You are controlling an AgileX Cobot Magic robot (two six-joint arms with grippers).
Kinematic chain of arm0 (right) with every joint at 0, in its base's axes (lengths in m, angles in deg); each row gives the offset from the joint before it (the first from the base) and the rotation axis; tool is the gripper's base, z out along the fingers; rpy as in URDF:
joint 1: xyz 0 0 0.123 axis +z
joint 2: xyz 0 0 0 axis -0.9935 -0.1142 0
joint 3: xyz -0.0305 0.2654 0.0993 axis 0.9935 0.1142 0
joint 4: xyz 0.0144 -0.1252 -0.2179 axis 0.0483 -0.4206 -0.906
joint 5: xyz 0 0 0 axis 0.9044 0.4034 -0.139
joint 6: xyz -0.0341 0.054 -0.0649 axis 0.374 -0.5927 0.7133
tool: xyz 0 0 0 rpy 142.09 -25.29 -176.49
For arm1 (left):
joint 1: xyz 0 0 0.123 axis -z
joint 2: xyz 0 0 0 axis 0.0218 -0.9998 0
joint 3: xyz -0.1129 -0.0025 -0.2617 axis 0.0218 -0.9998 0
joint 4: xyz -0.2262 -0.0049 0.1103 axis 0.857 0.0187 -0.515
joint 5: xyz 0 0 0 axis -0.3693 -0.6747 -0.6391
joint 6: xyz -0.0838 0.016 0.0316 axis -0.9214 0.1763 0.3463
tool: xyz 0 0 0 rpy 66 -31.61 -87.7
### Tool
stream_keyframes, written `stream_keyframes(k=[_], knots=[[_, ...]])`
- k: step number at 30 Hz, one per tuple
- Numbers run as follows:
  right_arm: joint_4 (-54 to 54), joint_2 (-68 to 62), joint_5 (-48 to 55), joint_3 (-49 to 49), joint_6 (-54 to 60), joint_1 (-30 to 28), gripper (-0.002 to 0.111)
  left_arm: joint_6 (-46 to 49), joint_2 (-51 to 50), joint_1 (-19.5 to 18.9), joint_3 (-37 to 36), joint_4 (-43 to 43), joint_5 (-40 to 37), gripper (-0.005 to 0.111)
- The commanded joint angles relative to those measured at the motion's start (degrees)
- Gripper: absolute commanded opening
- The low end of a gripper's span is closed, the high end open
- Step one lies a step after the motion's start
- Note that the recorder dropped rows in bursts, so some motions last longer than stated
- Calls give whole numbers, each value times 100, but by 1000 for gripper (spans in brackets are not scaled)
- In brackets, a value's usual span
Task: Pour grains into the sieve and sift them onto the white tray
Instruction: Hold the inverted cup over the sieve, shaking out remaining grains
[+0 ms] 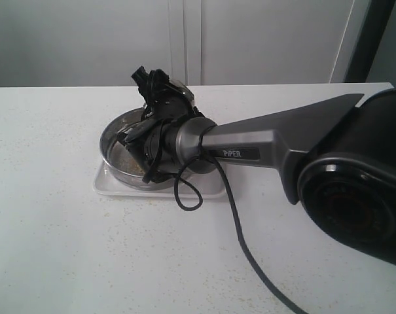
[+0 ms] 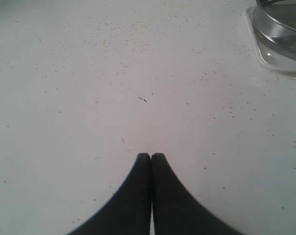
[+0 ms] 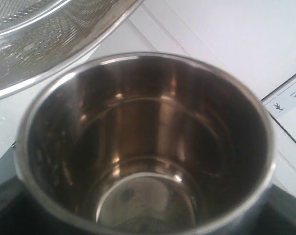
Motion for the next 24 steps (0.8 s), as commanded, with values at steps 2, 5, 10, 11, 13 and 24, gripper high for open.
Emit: stream_keyframes(k=[2,5,10,11,13,24], knots=[[-91,-20,174,-38,272,-11,0,-13,24,31,-21,-5,22,0],[-91,-20,137,-38,253,-11,0,-13,24,31,-21,-5,22,0],[-91,-20,157,-38,-542,-11,0,-13,24,31,-21,-5,22,0],[-91,-20,181,-38,-596,-11,0,-13,24,31,-21,-5,22,0],[-91,-20,268,-38,-613,-11,0,-13,24,31,-21,-5,22,0],[829,3,455,-38,-2009,22,0,-13,24,31,-21,-5,22,0]])
